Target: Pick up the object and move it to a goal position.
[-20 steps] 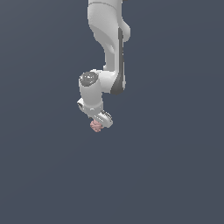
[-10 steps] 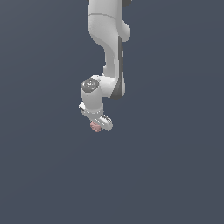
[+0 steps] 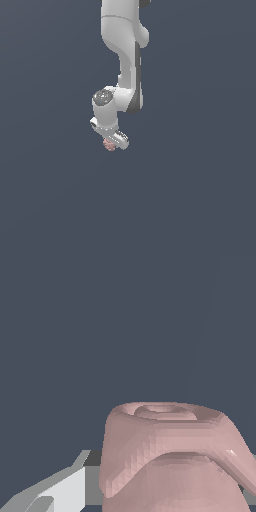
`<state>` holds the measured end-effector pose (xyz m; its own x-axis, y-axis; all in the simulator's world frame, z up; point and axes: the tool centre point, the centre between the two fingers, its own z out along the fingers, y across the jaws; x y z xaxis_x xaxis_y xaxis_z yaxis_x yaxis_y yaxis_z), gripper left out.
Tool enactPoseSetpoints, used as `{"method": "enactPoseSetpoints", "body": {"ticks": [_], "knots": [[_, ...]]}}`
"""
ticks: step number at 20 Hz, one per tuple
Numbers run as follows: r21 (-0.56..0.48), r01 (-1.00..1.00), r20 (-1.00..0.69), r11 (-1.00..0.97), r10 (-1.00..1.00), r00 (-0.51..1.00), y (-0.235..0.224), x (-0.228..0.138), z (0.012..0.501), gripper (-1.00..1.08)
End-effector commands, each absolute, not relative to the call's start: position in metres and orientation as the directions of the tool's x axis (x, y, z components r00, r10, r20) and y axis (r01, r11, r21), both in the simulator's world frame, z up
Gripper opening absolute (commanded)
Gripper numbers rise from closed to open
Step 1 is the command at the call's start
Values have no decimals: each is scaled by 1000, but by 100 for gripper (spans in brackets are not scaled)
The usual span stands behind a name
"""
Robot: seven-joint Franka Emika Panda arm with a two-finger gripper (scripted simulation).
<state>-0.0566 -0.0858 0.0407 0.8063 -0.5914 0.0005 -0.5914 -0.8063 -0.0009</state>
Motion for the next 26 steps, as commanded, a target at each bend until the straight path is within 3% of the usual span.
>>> {"method": "enactPoseSetpoints", "body": {"ticks": [1,12,26], "knots": [[-1,-592,0,-806,-592,806,-86,-57,41,-100],[0,-592,1,-806,-592,806,-48,-50,82,-100],[2,-593,2,-805,-593,805,66,-29,208,-100]]}}
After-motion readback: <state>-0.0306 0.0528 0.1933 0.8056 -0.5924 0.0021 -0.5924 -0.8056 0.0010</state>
